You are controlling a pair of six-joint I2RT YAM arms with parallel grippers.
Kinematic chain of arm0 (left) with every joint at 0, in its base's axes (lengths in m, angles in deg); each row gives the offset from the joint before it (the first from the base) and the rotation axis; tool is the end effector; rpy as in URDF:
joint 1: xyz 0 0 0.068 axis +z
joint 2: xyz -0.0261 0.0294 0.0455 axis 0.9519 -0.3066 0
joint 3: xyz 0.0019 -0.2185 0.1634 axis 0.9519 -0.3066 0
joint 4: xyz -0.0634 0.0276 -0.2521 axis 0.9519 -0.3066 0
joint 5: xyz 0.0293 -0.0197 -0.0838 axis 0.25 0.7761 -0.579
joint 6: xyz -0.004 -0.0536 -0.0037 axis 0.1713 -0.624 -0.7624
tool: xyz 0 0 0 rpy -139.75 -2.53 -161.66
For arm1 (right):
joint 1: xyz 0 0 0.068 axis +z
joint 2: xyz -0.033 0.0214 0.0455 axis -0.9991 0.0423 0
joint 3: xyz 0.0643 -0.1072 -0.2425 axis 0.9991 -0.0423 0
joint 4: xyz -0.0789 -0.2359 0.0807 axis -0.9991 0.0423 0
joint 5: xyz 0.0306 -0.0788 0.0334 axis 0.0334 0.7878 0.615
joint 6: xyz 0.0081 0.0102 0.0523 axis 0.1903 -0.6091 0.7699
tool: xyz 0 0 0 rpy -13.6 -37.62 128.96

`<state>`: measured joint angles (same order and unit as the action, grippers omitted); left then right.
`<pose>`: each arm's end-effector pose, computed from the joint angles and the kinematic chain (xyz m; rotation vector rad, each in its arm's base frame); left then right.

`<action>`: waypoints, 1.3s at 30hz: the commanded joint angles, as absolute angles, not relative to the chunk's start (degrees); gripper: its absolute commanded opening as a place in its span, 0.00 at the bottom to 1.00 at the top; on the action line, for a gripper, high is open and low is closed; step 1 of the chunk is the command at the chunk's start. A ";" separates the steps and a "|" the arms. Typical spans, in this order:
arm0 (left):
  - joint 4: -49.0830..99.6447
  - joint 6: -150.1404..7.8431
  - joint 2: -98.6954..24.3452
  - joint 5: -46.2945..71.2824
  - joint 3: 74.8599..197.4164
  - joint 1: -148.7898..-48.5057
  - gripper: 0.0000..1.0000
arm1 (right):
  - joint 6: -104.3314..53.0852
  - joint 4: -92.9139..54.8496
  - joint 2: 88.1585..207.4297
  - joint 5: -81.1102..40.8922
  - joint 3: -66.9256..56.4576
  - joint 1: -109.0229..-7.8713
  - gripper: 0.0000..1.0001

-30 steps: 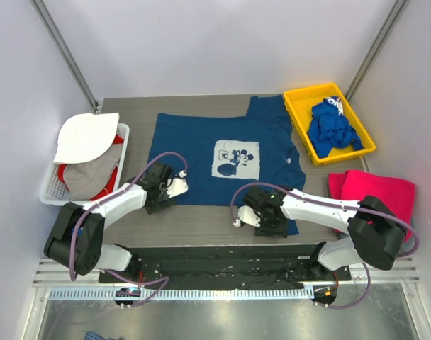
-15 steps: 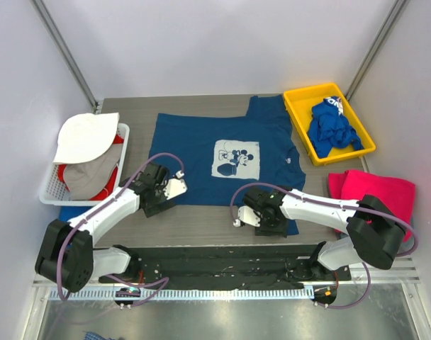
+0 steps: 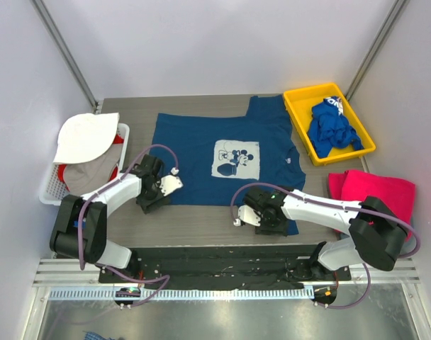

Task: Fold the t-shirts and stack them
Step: Grap the side of the flattened tshirt closest away from the robot with both arms

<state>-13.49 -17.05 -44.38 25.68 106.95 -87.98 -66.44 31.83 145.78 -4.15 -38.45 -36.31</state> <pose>0.2307 -0.0623 0.1590 1.4111 2.5585 0.2034 0.1329 0.1575 0.1655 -2.0834 2.2683 -0.2136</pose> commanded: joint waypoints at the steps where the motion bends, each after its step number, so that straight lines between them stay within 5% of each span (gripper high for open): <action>1: -12.95 -15.80 -47.28 23.57 108.62 -87.00 0.54 | -66.98 31.52 144.67 -3.24 -39.03 -36.25 0.49; 5: -12.42 -15.54 -50.70 23.22 108.79 -86.04 0.45 | -67.33 31.17 145.20 -3.50 -39.38 -36.33 0.47; 19: -14.17 -15.10 -49.75 23.74 110.73 -85.33 0.45 | -68.91 28.45 148.36 -5.87 -40.96 -37.21 0.46; 23: -14.26 -15.10 -49.83 24.27 110.38 -85.16 0.36 | -69.35 26.08 150.12 -6.05 -41.58 -37.48 0.32; 26: -14.53 -15.45 -50.45 24.18 110.20 -85.16 0.15 | -69.27 25.81 150.74 -5.97 -41.58 -37.83 0.01; 29: -15.14 -16.24 -50.28 23.92 110.55 -85.16 0.00 | -68.74 26.77 149.78 -5.52 -41.58 -37.83 0.01; 39: -22.51 -18.87 -43.52 20.93 114.85 -85.24 0.00 | -66.54 38.90 142.92 -6.84 -32.19 -37.83 0.01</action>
